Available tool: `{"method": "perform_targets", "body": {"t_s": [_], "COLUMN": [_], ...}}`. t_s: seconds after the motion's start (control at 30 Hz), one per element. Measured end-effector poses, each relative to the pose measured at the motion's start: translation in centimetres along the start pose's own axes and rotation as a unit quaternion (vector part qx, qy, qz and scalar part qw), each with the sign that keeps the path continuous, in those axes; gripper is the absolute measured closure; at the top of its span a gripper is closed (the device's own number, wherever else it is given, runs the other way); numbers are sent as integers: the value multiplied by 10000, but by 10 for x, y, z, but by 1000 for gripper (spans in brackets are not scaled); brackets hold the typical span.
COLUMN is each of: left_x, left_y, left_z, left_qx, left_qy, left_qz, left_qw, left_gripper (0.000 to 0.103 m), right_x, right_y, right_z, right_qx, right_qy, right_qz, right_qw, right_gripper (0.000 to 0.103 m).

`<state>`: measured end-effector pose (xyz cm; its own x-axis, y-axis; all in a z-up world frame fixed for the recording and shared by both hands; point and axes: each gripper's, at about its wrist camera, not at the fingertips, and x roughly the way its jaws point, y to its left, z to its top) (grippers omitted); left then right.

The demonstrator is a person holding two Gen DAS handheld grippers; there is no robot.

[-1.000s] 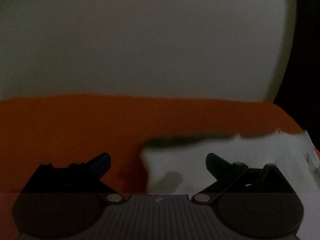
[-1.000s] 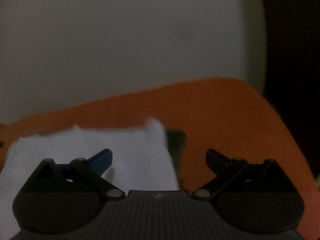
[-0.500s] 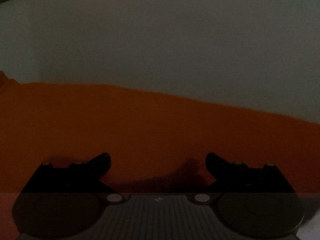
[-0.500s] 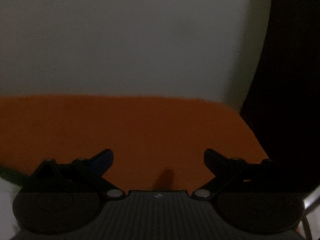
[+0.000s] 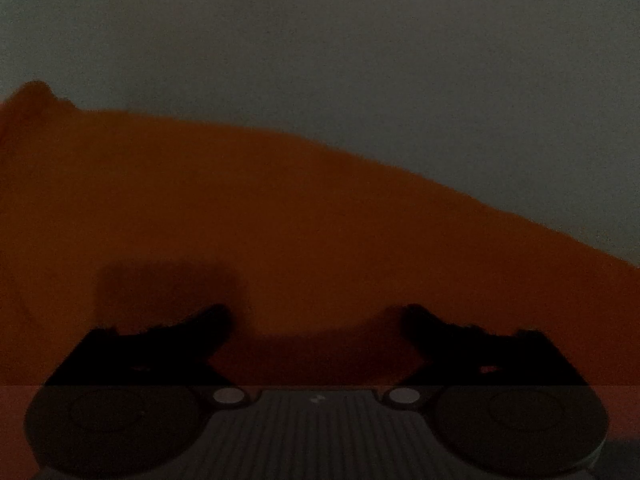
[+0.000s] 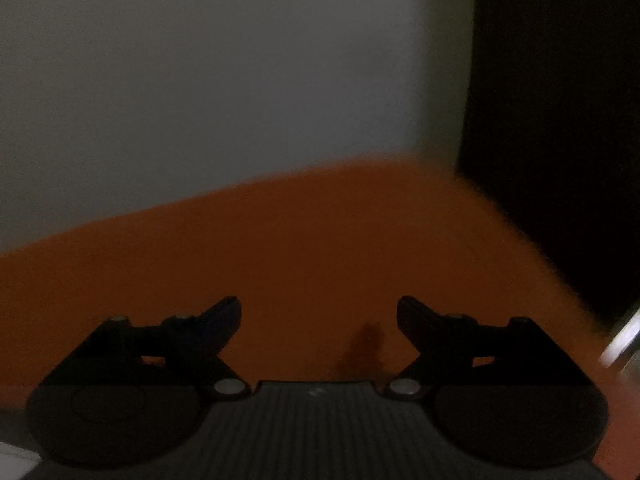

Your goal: Fold clothes

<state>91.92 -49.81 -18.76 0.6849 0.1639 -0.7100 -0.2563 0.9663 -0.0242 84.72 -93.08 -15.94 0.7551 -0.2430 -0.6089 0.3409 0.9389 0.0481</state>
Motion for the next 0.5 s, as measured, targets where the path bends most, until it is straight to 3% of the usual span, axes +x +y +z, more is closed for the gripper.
{"method": "perform_targets", "body": {"t_s": [0.1,0.17,0.23,0.3,0.33,0.43,0.5], "left_x": [-43,-92,-142,-189,-198,-201,-200], "left_y": [-14,-20,-26,-33,-41,-74,-79], "left_z": [-17,-37,-57,-76,-87,-127,-155], "left_qx": [1134,1172,1203,1197,1042,1035,1424], "left_qy": [-374,-442,-508,-533,-329,300,405], "left_qz": [-177,-906,-1631,-2327,-2523,-2510,-2036], "left_qw": [9927,9880,9779,9637,9615,9620,9678], "left_gripper": [3,0,0,0,0,0,0], "right_x": [-47,-78,-113,-147,-164,-164,-164], "right_y": [0,-1,9,20,25,16,10], "right_z": [-3,-5,-20,-35,-42,-47,-51], "right_qx": [-472,-786,-755,-719,-701,-556,-459], "right_qy": [-379,-631,-495,-355,-284,21,224], "right_qz": [-51,-85,210,509,658,625,600], "right_qw": [9982,9949,9957,9955,9950,9965,9969], "right_gripper": [16,11,0,0,0,0,0]}}
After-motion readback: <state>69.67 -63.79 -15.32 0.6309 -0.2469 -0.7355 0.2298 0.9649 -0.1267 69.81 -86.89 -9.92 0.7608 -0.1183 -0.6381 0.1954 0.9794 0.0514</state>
